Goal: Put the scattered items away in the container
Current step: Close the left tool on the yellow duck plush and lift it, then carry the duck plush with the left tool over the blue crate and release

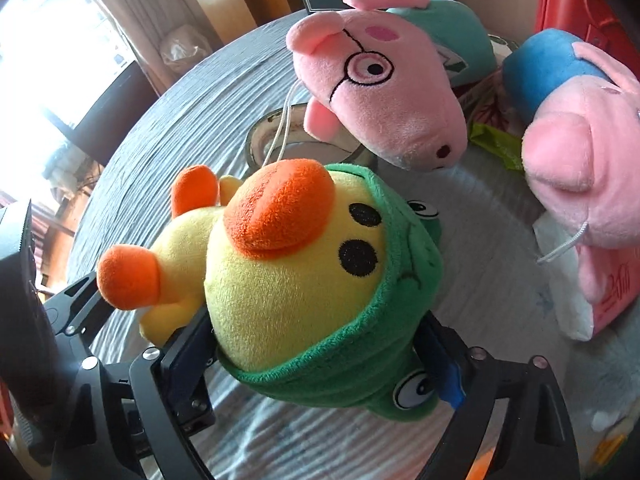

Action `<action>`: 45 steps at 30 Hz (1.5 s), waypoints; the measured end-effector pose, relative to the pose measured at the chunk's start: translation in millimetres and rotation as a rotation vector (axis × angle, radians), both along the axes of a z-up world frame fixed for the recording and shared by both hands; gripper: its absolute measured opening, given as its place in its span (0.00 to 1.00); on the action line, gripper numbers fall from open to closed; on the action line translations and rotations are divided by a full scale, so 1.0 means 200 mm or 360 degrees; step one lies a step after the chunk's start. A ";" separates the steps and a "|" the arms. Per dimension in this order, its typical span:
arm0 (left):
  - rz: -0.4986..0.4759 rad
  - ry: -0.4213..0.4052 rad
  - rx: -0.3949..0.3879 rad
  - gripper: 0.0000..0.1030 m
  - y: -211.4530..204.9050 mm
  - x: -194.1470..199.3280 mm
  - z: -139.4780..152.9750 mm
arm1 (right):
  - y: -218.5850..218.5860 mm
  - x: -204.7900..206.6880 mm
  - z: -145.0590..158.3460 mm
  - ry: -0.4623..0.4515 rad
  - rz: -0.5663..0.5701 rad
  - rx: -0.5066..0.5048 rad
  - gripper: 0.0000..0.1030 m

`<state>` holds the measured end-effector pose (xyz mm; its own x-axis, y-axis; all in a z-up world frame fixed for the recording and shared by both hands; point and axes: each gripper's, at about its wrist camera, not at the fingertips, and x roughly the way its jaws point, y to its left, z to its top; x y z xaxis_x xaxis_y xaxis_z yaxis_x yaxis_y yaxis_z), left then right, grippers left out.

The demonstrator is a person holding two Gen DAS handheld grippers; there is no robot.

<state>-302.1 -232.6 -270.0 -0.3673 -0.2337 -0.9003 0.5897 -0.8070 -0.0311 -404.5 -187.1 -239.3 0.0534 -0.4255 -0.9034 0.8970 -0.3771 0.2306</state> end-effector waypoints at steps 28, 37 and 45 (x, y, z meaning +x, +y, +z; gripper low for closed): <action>-0.0218 0.0388 -0.0410 0.62 0.69 0.31 0.84 | 0.84 0.32 0.82 0.0285 -0.0178 -0.0472 0.82; -0.0543 0.0564 -0.0458 0.62 0.97 0.41 1.08 | 1.24 0.51 1.10 0.0459 -0.0465 -0.0529 0.82; -0.0877 0.0756 -0.0488 0.62 1.40 0.41 1.35 | 1.77 0.66 1.35 0.0644 -0.0773 -0.0567 0.82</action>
